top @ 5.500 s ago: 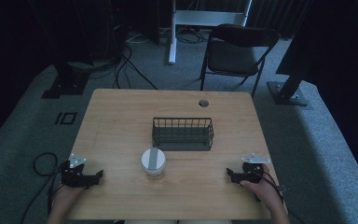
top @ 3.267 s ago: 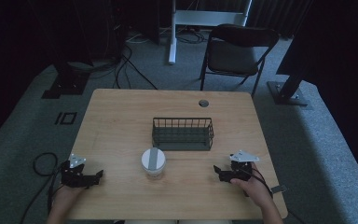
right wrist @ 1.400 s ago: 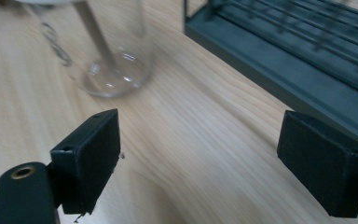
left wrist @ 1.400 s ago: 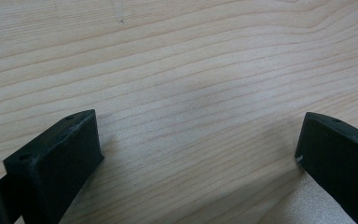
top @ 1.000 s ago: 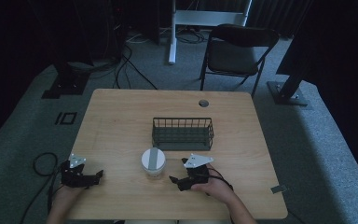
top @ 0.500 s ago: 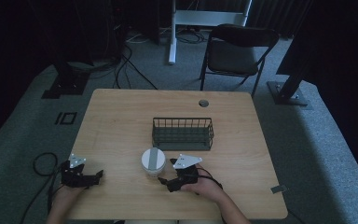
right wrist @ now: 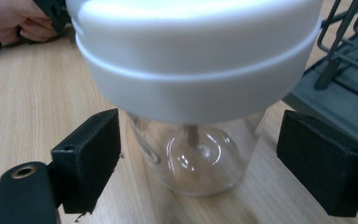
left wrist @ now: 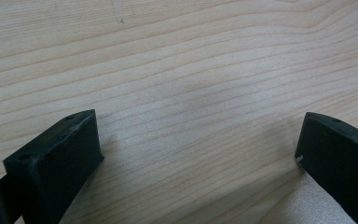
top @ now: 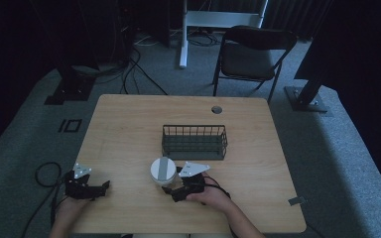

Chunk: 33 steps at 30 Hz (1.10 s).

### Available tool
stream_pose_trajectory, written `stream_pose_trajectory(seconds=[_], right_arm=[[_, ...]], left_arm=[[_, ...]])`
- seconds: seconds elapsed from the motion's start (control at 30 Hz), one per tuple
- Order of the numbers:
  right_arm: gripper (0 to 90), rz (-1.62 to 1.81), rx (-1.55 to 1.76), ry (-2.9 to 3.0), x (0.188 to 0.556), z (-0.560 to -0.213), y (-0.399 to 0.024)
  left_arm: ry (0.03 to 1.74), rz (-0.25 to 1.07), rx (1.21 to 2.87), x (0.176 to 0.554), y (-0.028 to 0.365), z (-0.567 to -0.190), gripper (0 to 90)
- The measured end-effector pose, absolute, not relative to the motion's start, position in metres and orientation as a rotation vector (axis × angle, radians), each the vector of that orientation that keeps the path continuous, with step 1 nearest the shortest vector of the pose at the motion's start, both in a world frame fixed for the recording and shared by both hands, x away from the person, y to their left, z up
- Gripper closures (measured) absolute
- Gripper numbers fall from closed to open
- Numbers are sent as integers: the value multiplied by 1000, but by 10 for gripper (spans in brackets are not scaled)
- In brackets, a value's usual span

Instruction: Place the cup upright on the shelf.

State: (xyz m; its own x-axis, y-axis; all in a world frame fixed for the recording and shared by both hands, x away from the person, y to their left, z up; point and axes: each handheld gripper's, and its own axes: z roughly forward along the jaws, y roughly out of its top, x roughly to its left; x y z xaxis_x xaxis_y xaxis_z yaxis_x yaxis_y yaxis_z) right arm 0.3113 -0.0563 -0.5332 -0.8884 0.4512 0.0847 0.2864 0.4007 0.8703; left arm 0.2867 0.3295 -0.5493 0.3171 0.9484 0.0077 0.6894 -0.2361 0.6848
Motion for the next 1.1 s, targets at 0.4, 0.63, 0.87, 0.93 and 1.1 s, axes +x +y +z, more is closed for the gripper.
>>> stream_pose_trajectory(seconds=[0.4,0.63,0.87,0.93,1.1], right_arm=[[137,1549,652,2473,318,-533,-48],[137,1567,645,2469,320,-533,-44],[138,1571,631,2474,321,-532,-40],[139,1570,626,2475,321,-532,-39],[142,1561,625,2483,321,-531,-37]], left_arm=[[1441,580,2008,287,329,-549,2],[1441,580,2008,287,329,-549,2],[1441,580,2008,287,330,-549,2],[1441,580,2008,287,330,-549,2],[1441,580,2008,287,329,-549,2]])
